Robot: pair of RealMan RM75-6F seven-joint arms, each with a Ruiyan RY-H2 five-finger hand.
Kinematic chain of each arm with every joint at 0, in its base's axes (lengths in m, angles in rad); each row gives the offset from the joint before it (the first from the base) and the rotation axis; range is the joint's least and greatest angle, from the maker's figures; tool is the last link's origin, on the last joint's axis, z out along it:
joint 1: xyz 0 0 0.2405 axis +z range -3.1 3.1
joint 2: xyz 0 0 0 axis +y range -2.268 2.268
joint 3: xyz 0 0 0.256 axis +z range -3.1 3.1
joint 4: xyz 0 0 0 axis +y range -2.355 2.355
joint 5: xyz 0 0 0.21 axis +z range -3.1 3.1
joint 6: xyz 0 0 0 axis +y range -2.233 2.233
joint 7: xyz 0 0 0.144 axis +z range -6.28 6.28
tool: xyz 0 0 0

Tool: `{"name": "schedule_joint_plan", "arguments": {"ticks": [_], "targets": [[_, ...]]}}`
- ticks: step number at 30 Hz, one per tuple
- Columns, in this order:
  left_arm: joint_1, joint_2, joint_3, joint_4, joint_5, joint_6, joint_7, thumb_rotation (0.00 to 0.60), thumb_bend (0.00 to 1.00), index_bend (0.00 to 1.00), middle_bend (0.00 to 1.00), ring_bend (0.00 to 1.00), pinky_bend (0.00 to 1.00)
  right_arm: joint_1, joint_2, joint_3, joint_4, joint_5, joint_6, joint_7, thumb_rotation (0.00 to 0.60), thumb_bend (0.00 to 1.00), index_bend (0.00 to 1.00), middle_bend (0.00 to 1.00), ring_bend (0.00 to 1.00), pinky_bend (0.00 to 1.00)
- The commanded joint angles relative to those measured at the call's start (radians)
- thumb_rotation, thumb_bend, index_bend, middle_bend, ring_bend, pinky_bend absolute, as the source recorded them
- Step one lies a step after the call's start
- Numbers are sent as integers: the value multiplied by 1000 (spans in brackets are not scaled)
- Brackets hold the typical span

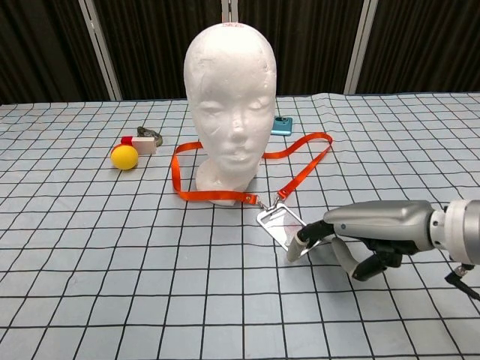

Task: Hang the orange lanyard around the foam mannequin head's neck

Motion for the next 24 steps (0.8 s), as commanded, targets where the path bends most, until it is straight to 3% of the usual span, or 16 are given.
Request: {"name": "schedule_joint_plan", "arguments": {"ticks": [1,14,24], "targets": [[1,1,-1,0,1,-1,-1,600,0,0,0,0,0,3,20,-12,-37,-5,-14,7,600,1000,270,251,179,175],[8,2,-6,-5,13,-4,0,600,0,0,0,0,0,8,114,-80,-219,-73,-61,34,600,1000,272,254,182,187],[19,6,-7,-10,26,-1,-6,600,0,0,0,0,0,-47,174,-86,-256,-210,108,30,600,1000,272,254,182,187]]}}
